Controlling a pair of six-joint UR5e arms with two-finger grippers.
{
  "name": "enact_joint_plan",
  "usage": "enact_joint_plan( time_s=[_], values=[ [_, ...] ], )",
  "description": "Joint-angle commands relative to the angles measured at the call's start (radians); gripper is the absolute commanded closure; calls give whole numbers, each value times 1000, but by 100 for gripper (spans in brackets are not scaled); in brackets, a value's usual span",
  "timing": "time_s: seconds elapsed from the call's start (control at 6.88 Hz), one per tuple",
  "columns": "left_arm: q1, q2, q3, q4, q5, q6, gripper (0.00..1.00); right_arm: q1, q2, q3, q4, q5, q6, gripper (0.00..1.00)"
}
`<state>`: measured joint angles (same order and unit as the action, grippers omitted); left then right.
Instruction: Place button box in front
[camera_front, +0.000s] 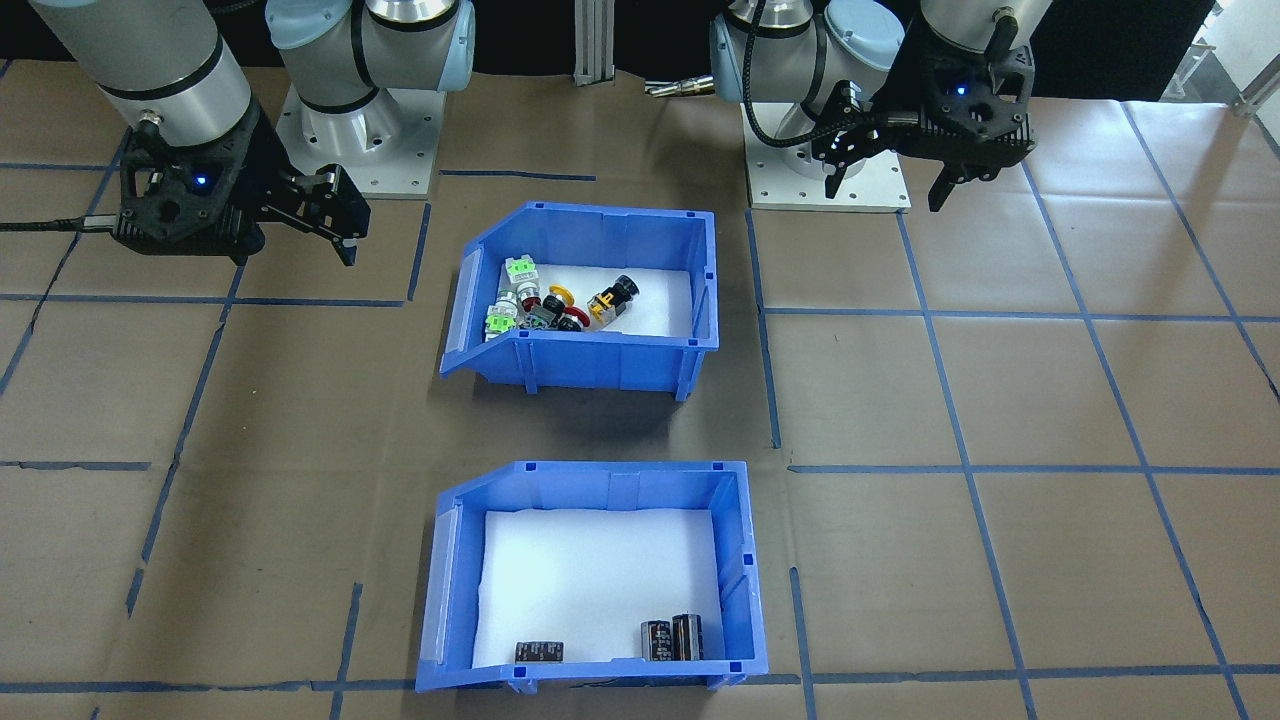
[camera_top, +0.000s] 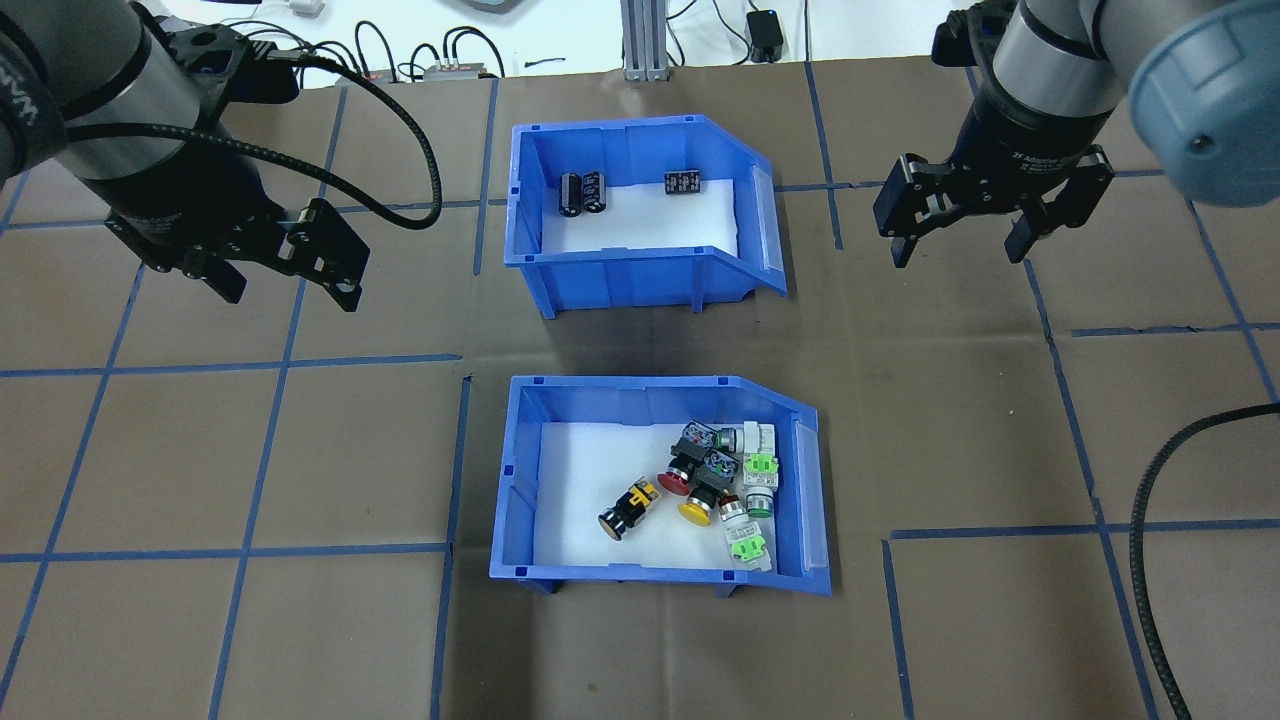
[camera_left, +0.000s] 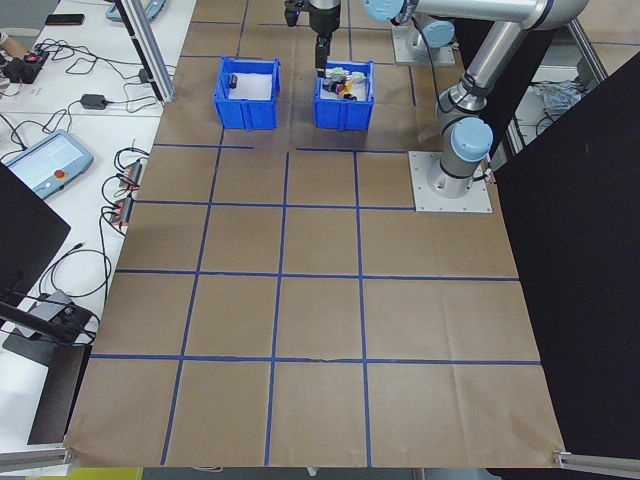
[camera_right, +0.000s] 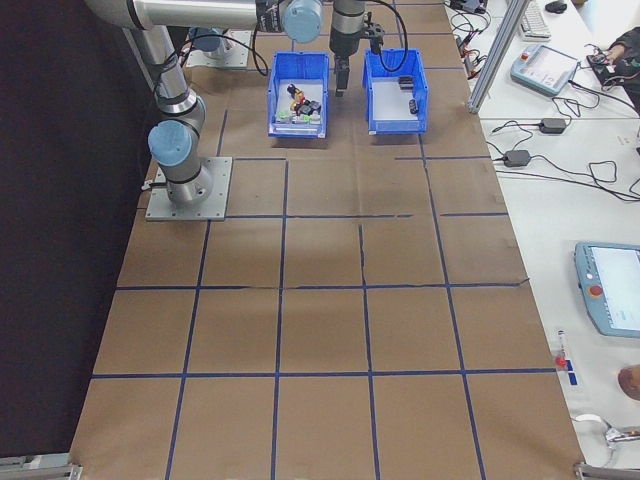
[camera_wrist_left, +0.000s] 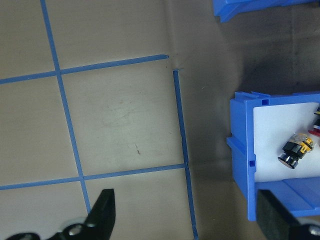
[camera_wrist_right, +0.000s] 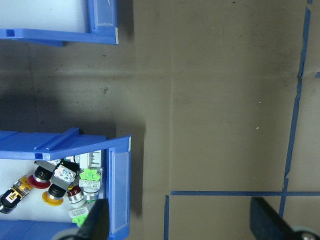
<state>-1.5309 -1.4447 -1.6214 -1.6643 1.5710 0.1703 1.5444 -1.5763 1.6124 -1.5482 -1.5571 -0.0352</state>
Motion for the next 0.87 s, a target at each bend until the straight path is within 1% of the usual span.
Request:
enact_joint_plan(
  time_s=[0.0, 0.73],
  values=[
    [0, 1, 0, 0, 3, 0, 0, -6, -8, 7, -16, -3, 0, 0],
    [-2, -11, 2, -17, 6, 12, 0, -4, -4, 3, -16, -4, 0, 0]
  ],
)
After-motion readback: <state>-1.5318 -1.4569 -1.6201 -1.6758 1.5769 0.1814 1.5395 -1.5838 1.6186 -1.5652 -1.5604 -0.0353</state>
